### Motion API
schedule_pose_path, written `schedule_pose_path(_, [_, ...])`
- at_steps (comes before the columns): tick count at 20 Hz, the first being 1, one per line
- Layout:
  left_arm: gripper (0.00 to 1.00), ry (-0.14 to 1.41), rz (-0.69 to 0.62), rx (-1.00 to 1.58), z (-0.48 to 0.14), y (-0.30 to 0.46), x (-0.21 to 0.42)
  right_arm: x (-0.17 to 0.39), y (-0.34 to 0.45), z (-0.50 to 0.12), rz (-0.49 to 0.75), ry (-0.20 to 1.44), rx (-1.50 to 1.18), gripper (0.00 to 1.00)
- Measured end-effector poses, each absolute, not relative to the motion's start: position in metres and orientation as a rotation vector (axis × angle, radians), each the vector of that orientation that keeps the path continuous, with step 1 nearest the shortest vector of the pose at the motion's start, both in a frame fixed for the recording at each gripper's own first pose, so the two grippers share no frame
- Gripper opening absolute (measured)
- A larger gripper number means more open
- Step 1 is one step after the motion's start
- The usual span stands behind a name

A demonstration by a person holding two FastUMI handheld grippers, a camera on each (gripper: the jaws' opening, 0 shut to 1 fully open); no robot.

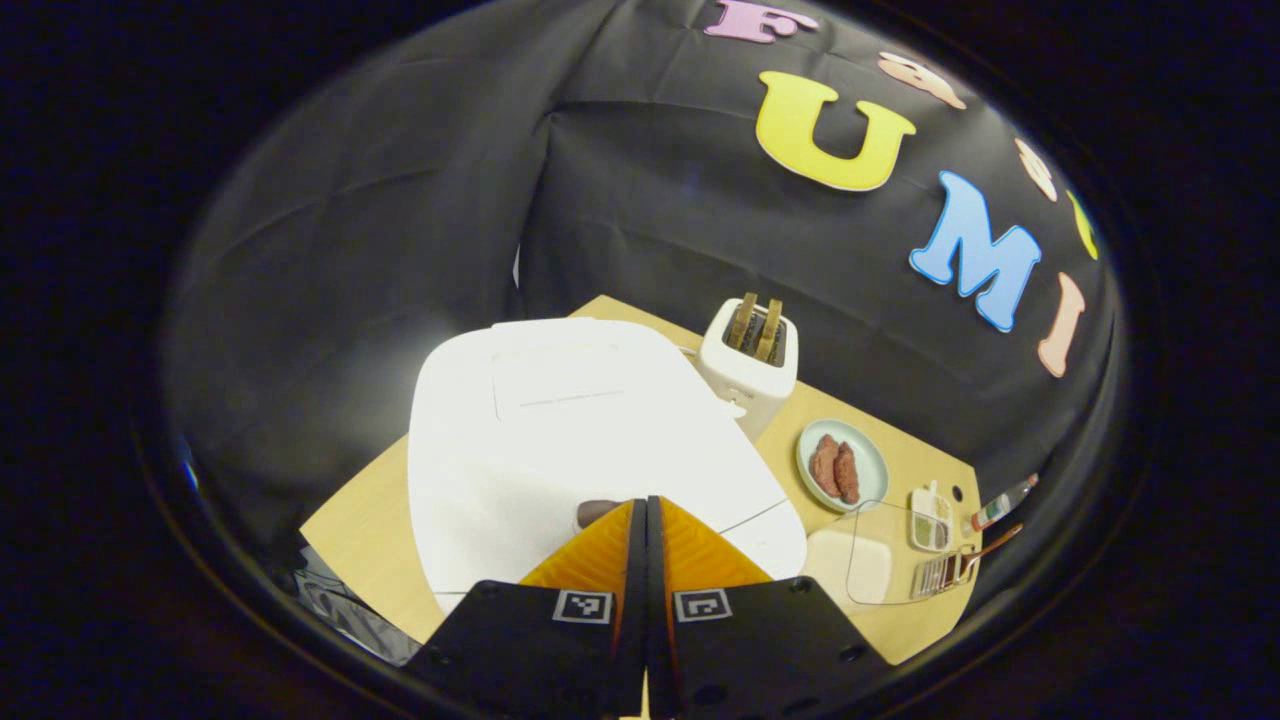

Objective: Close the left gripper, press the button to open the rice cooker; take a wooden spoon from the chopstick holder with the right hand, scoop a spoonful of rice and pour it into the rice cooker, then put the wooden spoon back into the chopstick holder.

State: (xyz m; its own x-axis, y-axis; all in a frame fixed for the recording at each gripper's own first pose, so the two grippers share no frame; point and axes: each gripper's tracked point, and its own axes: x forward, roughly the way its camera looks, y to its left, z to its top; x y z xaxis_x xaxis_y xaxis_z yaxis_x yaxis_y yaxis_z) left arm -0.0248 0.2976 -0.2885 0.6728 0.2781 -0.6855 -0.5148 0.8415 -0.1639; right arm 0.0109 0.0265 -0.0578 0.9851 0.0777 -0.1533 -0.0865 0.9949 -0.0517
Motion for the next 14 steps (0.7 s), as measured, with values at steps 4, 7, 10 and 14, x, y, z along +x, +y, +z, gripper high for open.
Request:
schedule_pose_path(4, [0.09,0.702,0.475,-0.341,-0.285,0.299,-0.02,0.01,0.021,-0.058,0.073,0.154,-0.059,0.98])
schedule_pose_path(7, [0.1,0.555,0.503,-0.233,-0.229,0.306,-0.008,0.011,0.018,-0.057,0.069,0.148,-0.062,0.93])
schedule_pose_path(10, [0.66,0.361,0.518,-0.142,-0.148,0.3,-0.004,0.013,0.017,-0.059,0.073,0.15,-0.047,0.93])
schedule_pose_path(14, [0.83,0.168,0.512,-0.106,-0.068,0.275,-0.014,0.014,0.019,-0.053,0.088,0.128,-0.028,0.98])
